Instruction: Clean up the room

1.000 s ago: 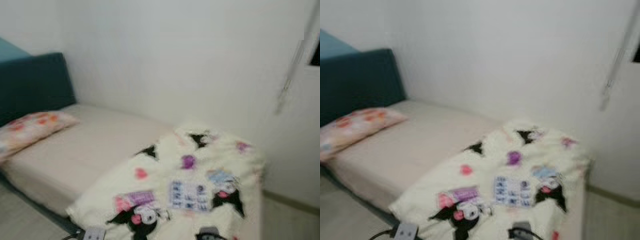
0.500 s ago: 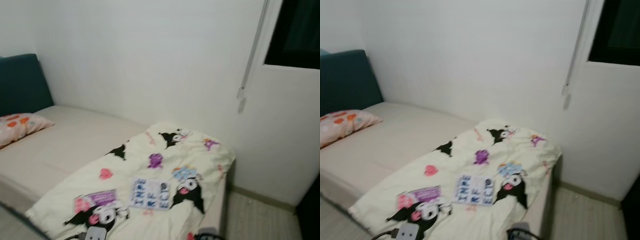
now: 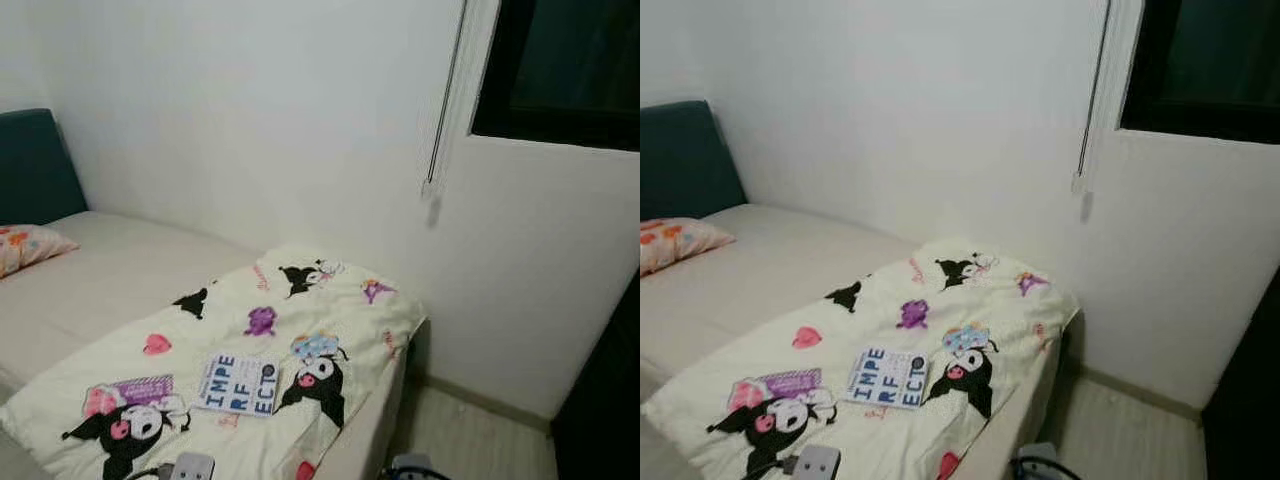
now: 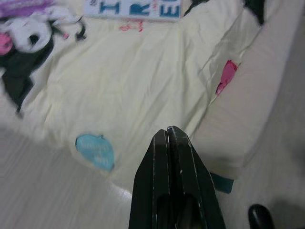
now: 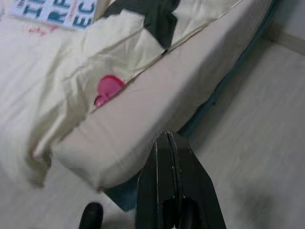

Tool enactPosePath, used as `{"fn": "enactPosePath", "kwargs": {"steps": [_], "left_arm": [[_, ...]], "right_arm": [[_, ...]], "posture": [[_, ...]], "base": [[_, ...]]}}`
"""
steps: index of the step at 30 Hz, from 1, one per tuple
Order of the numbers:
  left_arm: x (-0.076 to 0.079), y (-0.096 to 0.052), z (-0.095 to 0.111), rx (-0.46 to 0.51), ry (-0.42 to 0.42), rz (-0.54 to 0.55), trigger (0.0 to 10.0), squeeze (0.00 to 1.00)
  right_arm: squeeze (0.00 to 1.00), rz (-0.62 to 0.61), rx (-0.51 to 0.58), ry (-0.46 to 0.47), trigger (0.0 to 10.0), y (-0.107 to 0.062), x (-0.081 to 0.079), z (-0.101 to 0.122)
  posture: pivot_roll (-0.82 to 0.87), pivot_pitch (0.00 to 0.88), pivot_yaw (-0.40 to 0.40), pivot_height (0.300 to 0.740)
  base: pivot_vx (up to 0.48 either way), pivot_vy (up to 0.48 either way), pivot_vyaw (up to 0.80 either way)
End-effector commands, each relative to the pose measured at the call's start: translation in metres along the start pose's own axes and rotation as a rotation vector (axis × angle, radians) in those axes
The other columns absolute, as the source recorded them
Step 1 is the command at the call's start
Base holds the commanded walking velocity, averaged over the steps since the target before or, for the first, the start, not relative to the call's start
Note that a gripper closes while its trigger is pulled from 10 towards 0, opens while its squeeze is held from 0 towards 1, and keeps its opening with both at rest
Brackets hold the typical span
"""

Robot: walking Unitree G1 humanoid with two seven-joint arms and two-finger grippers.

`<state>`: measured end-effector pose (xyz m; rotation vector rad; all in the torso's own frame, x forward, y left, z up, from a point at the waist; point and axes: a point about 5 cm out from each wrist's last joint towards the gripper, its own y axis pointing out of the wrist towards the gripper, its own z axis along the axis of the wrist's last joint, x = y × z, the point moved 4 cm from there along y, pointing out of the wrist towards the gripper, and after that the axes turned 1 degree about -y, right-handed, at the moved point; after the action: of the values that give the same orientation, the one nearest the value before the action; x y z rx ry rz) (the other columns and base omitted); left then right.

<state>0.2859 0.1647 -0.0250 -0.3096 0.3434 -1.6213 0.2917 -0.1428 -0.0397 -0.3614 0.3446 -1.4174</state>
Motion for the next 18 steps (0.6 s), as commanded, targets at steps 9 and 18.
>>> {"fn": "enactPosePath", "kwargs": {"steps": [9, 18], "left_arm": [[-0.0024, -0.0044, -0.0113, -0.036, -0.005, 0.014, 10.0, 0.00], [-0.0049, -0.0046, -0.0113, -0.035, -0.007, 0.025, 10.0, 0.00]], "right_arm": [[0.00, 0.008, -0.025, -0.001, 10.0, -0.0014, -0.0009, -0.0057], [0.00, 0.023, -0.016, -0.004, 10.0, -0.0007, -0.0036, -0.0034]], "posture": [[0.01, 0.112, 0.013, 0.740], [0.01, 0.115, 0.012, 0.740]], "base": [[0.000, -0.434, 0.80], [0.000, -0.418, 0.75]]}}
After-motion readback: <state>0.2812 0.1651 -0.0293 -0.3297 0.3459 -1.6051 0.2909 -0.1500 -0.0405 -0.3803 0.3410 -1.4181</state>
